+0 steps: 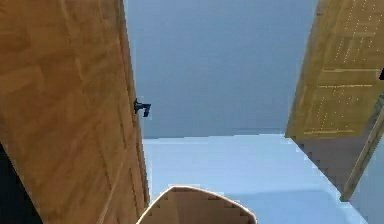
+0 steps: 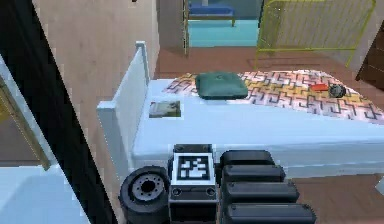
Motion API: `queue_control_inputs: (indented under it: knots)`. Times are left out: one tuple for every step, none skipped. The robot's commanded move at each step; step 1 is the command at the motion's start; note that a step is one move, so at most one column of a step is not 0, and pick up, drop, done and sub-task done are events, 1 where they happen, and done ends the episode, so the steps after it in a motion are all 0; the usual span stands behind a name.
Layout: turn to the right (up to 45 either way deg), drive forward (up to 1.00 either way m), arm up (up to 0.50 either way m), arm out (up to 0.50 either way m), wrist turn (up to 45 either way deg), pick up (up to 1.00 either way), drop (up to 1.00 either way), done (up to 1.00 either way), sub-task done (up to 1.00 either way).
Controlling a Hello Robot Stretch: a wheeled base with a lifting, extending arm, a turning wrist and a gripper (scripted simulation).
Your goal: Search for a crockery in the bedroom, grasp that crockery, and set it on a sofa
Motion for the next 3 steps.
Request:
queue_control_inputs:
  knots:
    - [0.0, 0.45, 0.00, 0.00, 0.0, 0.00, 0.00, 0.00, 0.00]
    - [42.0, 0.00, 0.00, 0.00, 0.0, 0.00, 0.00, 0.00, 0.00]
    - [0.0, 1.00, 0.00, 0.00, 0.0, 0.00, 0.00, 0.00, 0.00]
